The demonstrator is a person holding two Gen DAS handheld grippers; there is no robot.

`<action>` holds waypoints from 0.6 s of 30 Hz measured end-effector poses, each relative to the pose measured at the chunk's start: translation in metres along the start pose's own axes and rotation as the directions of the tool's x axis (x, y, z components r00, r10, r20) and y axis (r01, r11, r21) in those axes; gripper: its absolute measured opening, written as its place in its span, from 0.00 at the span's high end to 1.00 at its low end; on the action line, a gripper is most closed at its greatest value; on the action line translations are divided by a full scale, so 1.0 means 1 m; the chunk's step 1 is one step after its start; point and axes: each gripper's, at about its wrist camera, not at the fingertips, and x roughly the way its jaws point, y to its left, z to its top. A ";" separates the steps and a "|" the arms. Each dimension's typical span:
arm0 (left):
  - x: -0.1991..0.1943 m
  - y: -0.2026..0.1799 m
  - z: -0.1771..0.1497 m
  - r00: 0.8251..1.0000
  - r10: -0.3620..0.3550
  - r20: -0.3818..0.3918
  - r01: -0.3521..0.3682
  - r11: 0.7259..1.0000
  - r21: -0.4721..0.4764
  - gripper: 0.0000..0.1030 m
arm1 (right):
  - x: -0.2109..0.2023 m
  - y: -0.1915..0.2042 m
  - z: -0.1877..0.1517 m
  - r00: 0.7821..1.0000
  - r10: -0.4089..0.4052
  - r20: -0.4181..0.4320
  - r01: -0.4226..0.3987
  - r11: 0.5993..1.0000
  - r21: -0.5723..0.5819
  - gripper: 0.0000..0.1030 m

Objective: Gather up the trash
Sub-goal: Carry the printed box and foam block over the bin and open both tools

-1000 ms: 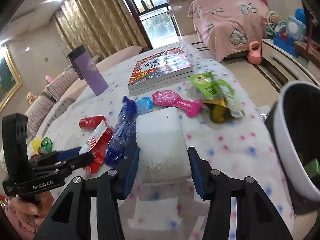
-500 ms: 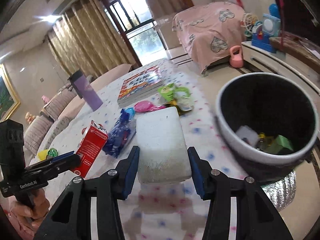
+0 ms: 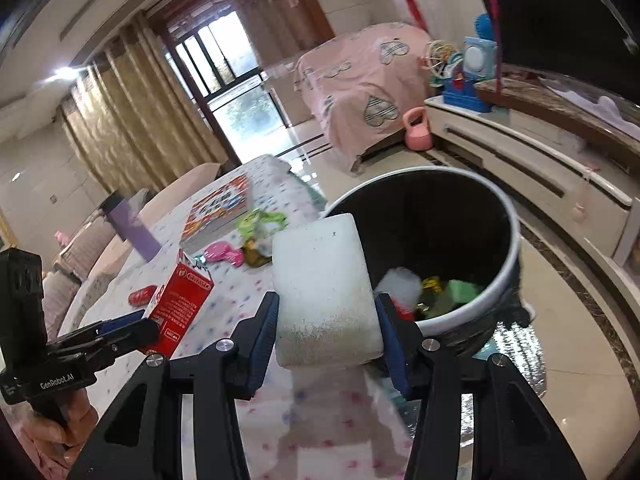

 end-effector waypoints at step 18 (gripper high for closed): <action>0.039 -0.043 0.036 0.999 -0.001 -0.033 0.004 0.997 0.082 0.49 | -0.001 -0.036 0.021 0.998 -0.055 0.017 0.055 0.998 0.026 0.52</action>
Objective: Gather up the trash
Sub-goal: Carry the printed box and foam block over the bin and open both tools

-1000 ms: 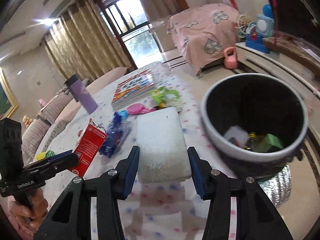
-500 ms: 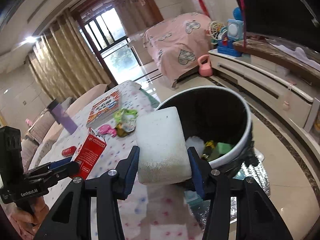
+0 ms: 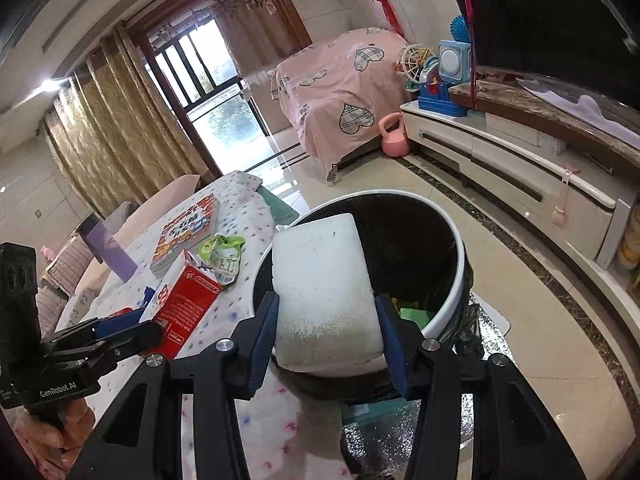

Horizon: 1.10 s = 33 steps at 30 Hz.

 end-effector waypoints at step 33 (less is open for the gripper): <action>0.053 -0.020 0.035 0.997 -0.012 -0.070 0.012 1.000 0.005 0.33 | 0.032 -0.037 0.031 0.997 -0.043 -0.057 0.044 0.999 0.013 0.39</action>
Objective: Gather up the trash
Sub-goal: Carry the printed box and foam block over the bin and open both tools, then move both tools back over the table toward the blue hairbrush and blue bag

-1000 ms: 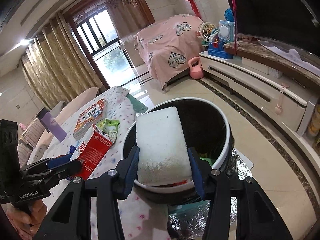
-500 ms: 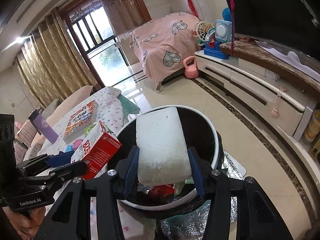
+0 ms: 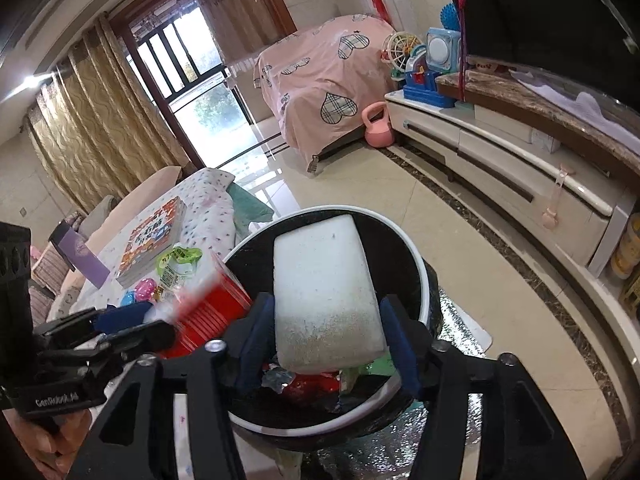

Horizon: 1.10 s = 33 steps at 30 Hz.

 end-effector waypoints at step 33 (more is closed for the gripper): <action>-0.115 0.150 -0.148 0.985 0.165 0.045 -0.138 0.922 -0.361 0.30 | 0.009 0.119 -0.072 0.976 0.202 -0.076 -0.204 0.979 -0.024 0.07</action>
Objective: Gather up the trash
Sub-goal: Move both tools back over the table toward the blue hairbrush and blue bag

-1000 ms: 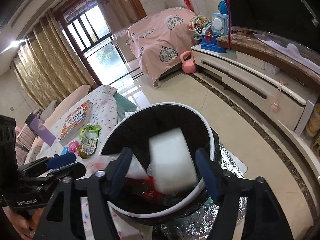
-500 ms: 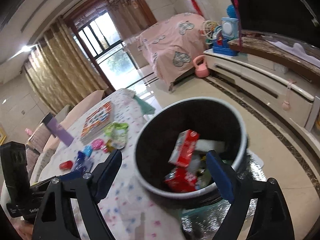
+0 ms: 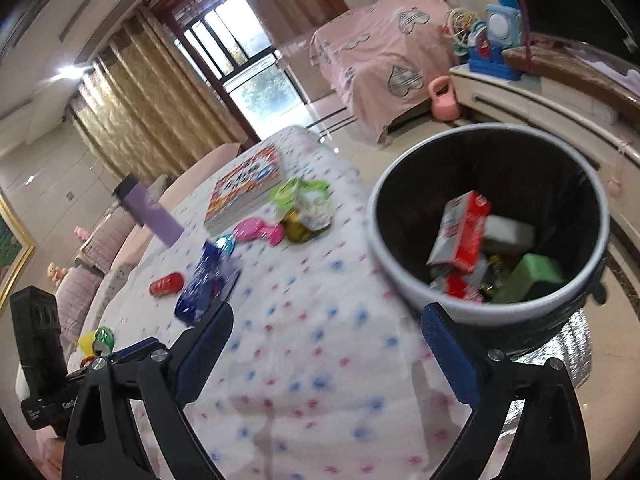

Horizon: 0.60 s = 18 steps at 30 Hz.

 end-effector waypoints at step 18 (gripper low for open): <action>-0.007 0.070 0.007 0.996 0.088 0.014 -0.086 0.989 -0.120 0.30 | 0.041 0.073 -0.011 0.993 0.087 -0.076 -0.094 0.990 -0.106 0.07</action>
